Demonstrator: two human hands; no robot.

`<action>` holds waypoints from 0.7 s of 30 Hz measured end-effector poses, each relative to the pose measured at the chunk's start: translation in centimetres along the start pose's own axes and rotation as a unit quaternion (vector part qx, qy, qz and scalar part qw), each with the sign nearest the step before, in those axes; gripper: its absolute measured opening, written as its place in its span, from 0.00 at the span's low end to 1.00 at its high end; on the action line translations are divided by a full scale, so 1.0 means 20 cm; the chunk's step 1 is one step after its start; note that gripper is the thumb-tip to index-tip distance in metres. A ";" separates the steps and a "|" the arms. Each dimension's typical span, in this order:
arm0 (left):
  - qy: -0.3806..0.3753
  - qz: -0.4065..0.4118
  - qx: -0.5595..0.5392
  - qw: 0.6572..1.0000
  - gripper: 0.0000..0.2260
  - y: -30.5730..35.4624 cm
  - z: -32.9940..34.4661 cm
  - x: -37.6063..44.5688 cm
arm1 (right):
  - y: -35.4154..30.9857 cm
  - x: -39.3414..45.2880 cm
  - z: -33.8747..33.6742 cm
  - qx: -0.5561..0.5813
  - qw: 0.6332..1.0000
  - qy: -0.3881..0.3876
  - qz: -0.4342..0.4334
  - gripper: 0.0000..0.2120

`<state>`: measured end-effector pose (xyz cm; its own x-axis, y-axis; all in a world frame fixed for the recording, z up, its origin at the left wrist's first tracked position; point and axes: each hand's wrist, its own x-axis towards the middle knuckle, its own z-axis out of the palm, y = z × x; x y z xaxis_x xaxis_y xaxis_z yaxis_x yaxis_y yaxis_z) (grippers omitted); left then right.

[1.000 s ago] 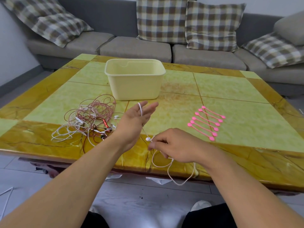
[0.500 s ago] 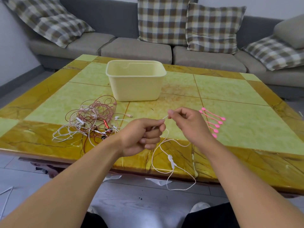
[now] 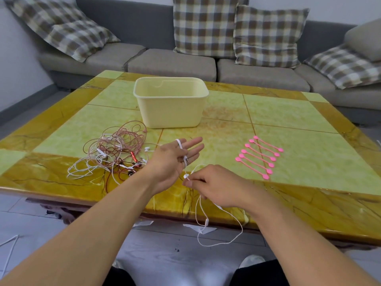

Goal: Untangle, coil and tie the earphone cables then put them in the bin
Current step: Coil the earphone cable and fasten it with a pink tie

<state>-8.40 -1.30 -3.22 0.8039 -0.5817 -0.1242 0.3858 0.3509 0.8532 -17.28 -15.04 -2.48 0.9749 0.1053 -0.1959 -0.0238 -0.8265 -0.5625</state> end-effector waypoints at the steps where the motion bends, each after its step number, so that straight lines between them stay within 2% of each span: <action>1: -0.009 -0.002 0.028 1.000 0.26 -0.01 -0.01 0.00 | -0.01 -0.01 -0.01 -0.007 1.000 0.000 -0.006 0.18; 4: -0.033 -0.006 0.158 0.987 0.26 -0.01 -0.02 0.00 | -0.02 -0.05 -0.07 0.040 0.998 0.040 -0.023 0.15; 6: -0.045 -0.027 0.263 0.963 0.24 -0.01 -0.03 -0.01 | -0.01 -0.06 -0.12 0.113 0.986 0.114 -0.039 0.16; 8: -0.064 -0.077 0.293 0.951 0.20 -0.01 -0.03 -0.02 | 0.01 -0.06 -0.17 0.167 0.967 0.188 -0.048 0.16; 10: -0.102 -0.120 0.247 0.956 0.17 0.01 -0.02 -0.04 | 0.04 -0.05 -0.18 0.193 0.951 0.239 -0.045 0.16; 12: -0.153 -0.148 0.177 0.961 0.20 0.04 0.00 -0.05 | 0.07 -0.03 -0.19 0.220 0.936 0.273 -0.030 0.16; 16: -0.228 -0.197 0.047 0.952 0.18 0.07 0.05 -0.05 | 0.11 0.02 -0.18 0.267 0.919 0.291 0.003 0.16; 18: -0.225 -0.173 -0.006 0.959 0.16 0.07 0.07 -0.05 | 0.12 0.04 -0.16 0.277 0.920 0.275 0.015 0.15; 21: -0.156 -0.121 -0.066 0.978 0.14 0.06 0.10 -0.05 | 0.13 0.05 -0.11 0.248 0.942 0.226 0.028 0.14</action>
<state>-9.64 -1.73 -1.18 0.5129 -0.8475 -0.1371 0.6197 0.2549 0.7423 -15.79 -18.33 -2.33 0.9610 -0.2696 0.0614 -0.0701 -0.4523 -0.8891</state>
